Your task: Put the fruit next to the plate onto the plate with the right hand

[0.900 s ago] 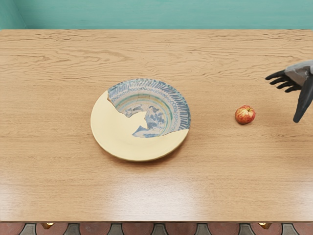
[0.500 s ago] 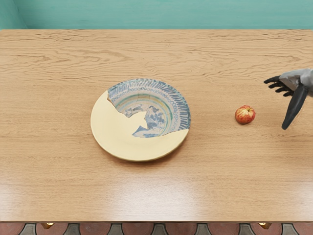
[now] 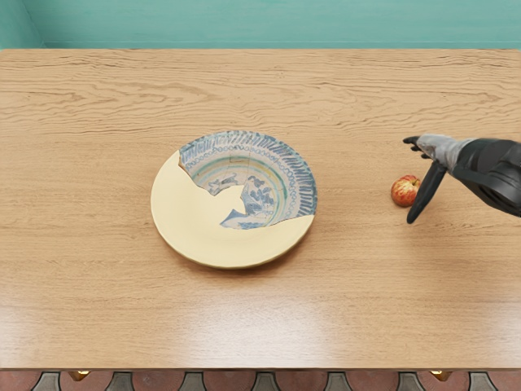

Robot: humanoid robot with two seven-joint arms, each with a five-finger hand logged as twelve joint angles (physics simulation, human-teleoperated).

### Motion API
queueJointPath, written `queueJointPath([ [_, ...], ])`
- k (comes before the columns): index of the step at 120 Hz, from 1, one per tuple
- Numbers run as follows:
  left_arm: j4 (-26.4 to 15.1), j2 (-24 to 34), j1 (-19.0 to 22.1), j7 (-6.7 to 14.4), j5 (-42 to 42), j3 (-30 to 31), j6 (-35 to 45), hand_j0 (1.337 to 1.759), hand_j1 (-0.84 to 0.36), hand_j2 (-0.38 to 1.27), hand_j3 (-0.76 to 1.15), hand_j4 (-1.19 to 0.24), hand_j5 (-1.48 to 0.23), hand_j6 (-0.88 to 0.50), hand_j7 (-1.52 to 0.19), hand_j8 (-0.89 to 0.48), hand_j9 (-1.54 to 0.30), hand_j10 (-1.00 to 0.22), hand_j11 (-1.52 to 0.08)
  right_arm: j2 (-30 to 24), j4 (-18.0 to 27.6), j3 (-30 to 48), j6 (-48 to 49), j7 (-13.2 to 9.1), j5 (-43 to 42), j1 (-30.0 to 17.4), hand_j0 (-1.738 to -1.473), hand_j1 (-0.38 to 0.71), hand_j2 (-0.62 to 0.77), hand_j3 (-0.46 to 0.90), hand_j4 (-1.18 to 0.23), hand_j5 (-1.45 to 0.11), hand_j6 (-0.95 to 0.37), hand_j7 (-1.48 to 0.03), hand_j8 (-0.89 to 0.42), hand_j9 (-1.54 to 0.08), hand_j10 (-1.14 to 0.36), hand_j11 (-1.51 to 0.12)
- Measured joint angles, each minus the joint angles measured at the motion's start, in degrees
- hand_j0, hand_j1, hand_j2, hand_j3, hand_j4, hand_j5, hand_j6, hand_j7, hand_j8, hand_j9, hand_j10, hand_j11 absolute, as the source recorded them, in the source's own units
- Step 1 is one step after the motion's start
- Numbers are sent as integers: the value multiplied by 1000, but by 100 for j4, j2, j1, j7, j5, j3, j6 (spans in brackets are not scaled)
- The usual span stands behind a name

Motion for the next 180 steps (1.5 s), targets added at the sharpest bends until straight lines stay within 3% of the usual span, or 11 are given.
queueJointPath([
  [32,0,0,5,1,0,0,0,1658,341,2,0,-7,-9,-7,-9,-7,-9,-7,-9,223,-106,-150,-603,0,-205,-104,-1658,-334,-2,0,-16,-18,-17,-17,-16,-17,-15,-17],
  [68,0,0,4,1,0,0,0,1658,341,2,0,-7,-9,-7,-9,-7,-9,-7,-9,473,-362,-360,-340,0,-254,-85,-1658,-93,-41,0,-216,-278,-218,-278,-217,-278,-216,-278],
  [109,1,0,-1,-1,0,0,1,1658,341,2,0,-7,-9,-7,-9,-7,-9,-7,-9,627,-631,-488,-342,0,-254,-109,-1658,61,-67,0,-345,-447,-346,-446,-346,-446,-345,-446],
  [156,0,0,7,0,0,0,2,1658,341,2,0,-7,-9,-7,-9,-7,-9,-7,-9,854,-659,-504,-921,0,-374,-262,-1658,124,-77,0,-398,-514,-398,-514,-396,-515,-397,-515],
  [180,0,0,4,-1,0,-1,1,1658,341,2,0,-7,-9,-7,-9,-7,-9,-7,-9,941,-664,-572,-939,-4,-470,-298,-1658,193,-75,0,-513,-549,-475,-601,-335,-595,-419,-603],
])
